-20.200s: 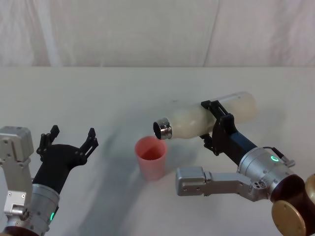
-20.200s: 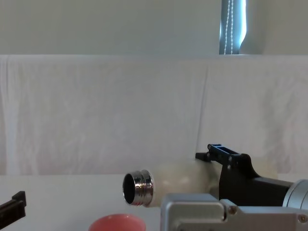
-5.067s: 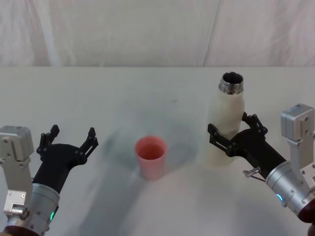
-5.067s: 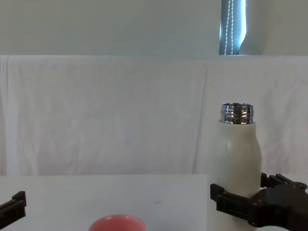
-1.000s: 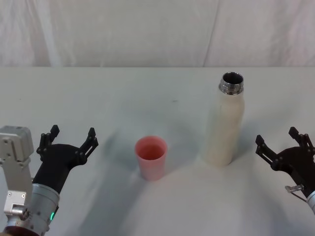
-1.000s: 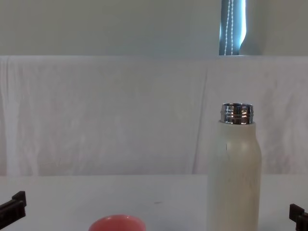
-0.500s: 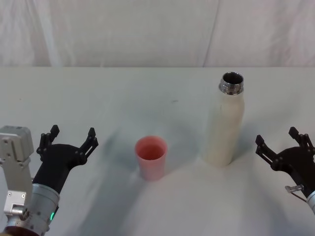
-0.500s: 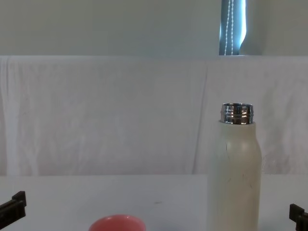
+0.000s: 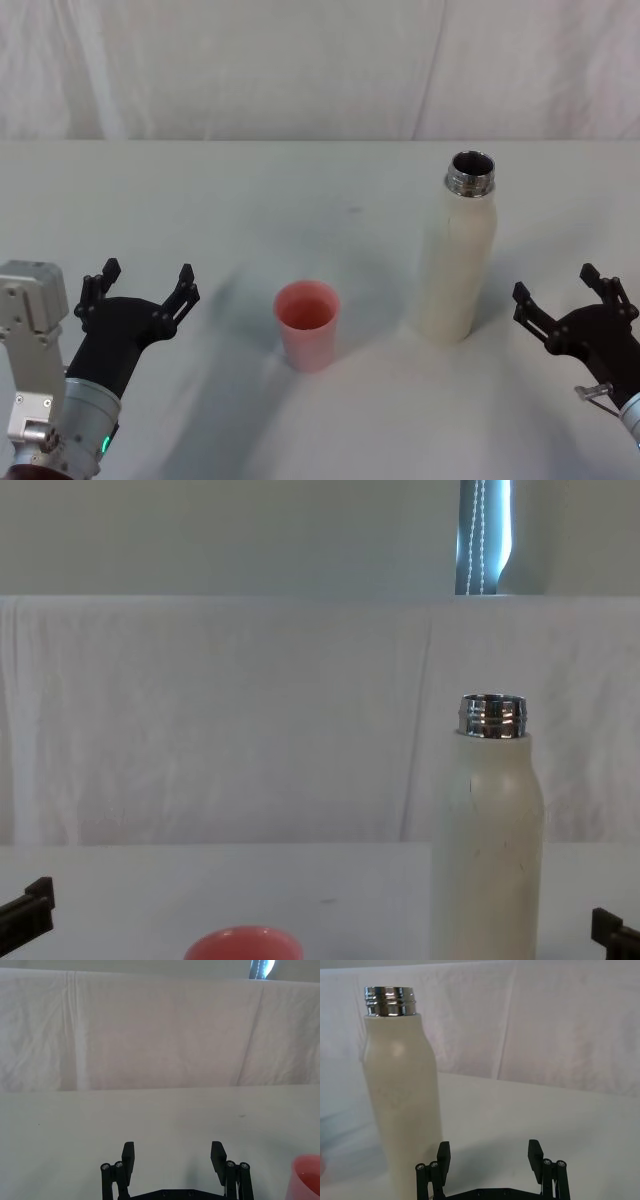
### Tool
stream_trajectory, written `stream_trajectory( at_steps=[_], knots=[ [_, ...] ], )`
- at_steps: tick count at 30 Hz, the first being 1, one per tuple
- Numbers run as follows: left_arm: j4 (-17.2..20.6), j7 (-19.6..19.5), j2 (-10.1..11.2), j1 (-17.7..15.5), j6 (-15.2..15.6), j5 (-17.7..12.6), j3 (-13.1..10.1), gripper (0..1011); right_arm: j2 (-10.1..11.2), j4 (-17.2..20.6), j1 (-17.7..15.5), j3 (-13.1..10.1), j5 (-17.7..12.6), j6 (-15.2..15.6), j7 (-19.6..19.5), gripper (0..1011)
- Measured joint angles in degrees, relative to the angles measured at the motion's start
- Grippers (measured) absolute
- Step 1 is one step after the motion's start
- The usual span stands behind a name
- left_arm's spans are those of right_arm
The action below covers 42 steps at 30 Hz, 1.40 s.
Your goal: Grasp the thermos with one hand and pour water into the cup lid.
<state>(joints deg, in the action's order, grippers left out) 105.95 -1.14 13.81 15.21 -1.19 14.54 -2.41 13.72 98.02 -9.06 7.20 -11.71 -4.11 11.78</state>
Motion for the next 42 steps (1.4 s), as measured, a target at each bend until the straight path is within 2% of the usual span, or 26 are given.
stream_trajectory(
  at_steps=[22,42],
  knots=[
    [0.0,0.0,0.0,0.0,0.0,0.0,0.0,1001,-0.5,1.2,-1.9,2.9,1.2,-1.3,1.4,1002],
    [0.0,0.0,0.0,0.0,0.0,0.0,0.0,1001,-0.9,1.2,-2.7,3.5,0.8,-2.2,1.4,1001]
  ],
)
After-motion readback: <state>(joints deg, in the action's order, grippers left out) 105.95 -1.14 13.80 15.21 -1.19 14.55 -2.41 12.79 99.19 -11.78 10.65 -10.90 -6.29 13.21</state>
